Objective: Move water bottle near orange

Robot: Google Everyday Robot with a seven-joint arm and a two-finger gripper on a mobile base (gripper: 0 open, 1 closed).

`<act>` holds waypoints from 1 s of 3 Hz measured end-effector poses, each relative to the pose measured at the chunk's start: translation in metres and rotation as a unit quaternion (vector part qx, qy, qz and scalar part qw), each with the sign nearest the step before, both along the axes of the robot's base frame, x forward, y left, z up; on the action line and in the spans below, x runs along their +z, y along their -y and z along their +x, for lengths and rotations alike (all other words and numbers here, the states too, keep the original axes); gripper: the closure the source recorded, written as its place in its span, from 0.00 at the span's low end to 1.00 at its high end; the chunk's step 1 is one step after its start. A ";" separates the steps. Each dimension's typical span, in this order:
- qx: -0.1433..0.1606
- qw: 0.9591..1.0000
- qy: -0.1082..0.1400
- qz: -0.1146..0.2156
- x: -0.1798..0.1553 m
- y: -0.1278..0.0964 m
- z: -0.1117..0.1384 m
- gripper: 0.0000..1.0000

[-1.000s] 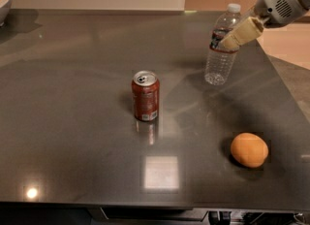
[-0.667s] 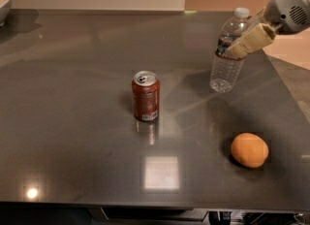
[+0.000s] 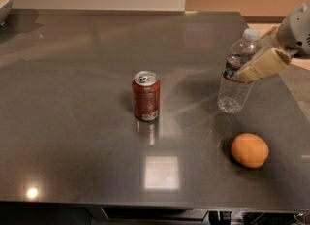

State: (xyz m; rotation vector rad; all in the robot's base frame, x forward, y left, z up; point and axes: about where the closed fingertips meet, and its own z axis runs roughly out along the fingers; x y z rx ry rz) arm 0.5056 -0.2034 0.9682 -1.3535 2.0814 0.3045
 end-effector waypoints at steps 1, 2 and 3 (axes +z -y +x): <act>0.005 1.000 0.003 -0.006 -0.014 0.001 -0.027 1.00; 0.005 1.000 -0.001 0.000 -0.021 0.002 -0.034 1.00; -0.002 1.000 -0.003 -0.001 -0.027 0.004 -0.036 0.82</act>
Offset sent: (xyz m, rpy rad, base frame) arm -0.0416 -0.0057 -0.0258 -0.0068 -0.0120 0.0078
